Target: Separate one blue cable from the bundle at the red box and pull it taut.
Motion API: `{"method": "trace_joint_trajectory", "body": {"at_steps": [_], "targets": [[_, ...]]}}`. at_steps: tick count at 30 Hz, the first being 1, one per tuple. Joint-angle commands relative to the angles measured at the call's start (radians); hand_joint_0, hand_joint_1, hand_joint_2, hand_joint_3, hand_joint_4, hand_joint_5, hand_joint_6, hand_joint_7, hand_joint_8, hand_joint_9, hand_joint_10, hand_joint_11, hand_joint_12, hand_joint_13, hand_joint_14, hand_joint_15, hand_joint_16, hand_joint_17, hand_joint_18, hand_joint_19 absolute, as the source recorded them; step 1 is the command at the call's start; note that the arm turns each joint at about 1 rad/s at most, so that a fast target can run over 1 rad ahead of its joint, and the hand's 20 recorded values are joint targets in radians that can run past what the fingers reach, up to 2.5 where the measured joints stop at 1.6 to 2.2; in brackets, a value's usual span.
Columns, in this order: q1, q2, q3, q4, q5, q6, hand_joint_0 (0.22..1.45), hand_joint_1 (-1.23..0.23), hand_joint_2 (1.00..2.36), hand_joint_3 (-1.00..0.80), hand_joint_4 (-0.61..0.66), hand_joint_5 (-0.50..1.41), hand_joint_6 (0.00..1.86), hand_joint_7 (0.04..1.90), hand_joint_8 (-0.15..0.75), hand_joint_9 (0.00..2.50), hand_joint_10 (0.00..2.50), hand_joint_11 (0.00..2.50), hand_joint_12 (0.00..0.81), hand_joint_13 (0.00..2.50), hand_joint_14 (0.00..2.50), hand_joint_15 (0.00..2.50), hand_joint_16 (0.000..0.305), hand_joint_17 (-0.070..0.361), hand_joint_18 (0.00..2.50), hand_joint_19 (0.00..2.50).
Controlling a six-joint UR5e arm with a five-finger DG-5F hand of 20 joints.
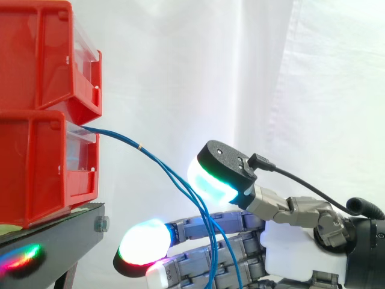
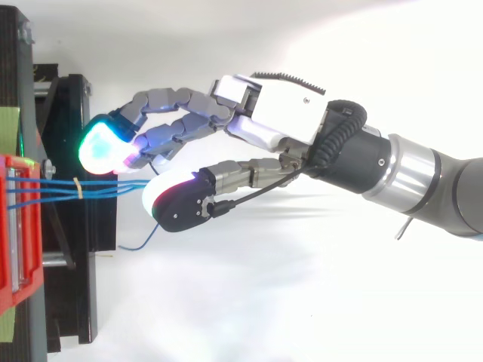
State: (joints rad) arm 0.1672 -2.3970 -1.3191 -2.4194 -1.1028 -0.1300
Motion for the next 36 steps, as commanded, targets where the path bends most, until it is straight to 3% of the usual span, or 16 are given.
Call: {"method": "trace_joint_trajectory", "body": {"at_steps": [1, 14, 36], "targets": [[0.002, -0.001, 0.006, 0.009, -0.002, 0.000, 0.47, -0.58, 1.00, -0.50, 0.24, -0.18, 0.50, 0.87, 0.297, 0.66, 0.02, 0.49, 0.359, 0.69, 0.01, 0.38, 0.055, 0.125, 0.59, 0.69], [0.008, -0.001, 0.058, 0.002, -0.006, 0.001, 0.53, -0.64, 1.00, -0.50, 0.23, -0.17, 0.50, 0.92, 0.284, 0.68, 0.02, 0.51, 0.338, 0.70, 0.02, 0.40, 0.051, 0.114, 0.59, 0.71], [0.023, -0.001, 0.069, 0.006, -0.009, 0.009, 0.59, -0.65, 1.00, -0.45, 0.20, -0.14, 0.50, 1.07, 0.276, 0.71, 0.02, 0.53, 0.325, 0.74, 0.02, 0.42, 0.049, 0.110, 0.61, 0.72]]}}
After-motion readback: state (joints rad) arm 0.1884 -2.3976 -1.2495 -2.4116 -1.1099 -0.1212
